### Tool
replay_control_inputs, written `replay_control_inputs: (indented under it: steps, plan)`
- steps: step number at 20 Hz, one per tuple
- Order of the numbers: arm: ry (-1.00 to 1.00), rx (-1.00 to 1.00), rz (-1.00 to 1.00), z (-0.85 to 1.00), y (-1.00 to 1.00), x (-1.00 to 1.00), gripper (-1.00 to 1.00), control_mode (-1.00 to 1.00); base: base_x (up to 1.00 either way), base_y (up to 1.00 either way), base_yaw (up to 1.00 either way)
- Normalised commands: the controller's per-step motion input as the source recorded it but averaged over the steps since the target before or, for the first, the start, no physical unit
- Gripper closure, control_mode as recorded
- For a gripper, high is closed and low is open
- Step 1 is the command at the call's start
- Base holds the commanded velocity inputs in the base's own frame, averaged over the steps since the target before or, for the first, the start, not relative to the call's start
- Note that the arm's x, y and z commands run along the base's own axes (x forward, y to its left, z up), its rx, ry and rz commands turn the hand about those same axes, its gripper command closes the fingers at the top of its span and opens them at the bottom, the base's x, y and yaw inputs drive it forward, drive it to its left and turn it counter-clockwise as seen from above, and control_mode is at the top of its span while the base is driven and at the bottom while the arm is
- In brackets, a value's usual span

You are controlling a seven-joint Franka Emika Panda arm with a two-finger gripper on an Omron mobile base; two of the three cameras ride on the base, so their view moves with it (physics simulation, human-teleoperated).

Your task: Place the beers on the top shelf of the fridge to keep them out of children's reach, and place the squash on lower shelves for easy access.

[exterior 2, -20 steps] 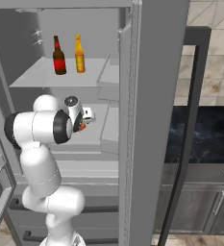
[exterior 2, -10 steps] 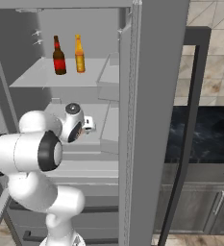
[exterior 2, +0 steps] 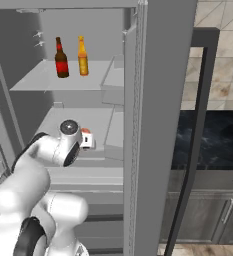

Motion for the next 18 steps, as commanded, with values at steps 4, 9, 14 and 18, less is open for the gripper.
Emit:
replay_control_inputs:
  steps: [4, 9, 14, 18]
  plan:
    - [0.00, 0.02, -0.03, 0.98, -0.04, -0.88, -1.00, -1.00, 0.00, 0.00, 0.00]
    - [0.00, 0.00, -0.01, 1.00, -0.01, -0.99, -1.00, -1.00, 0.00, 0.00, 0.00]
    - [0.04, 0.00, -0.02, 0.98, -0.11, -1.00, -1.00, -1.00, 0.00, 0.00, 0.00]
    - [0.01, 0.00, -0.04, 0.98, -0.08, -0.94, -1.00, -1.00, 0.00, 0.00, 0.00]
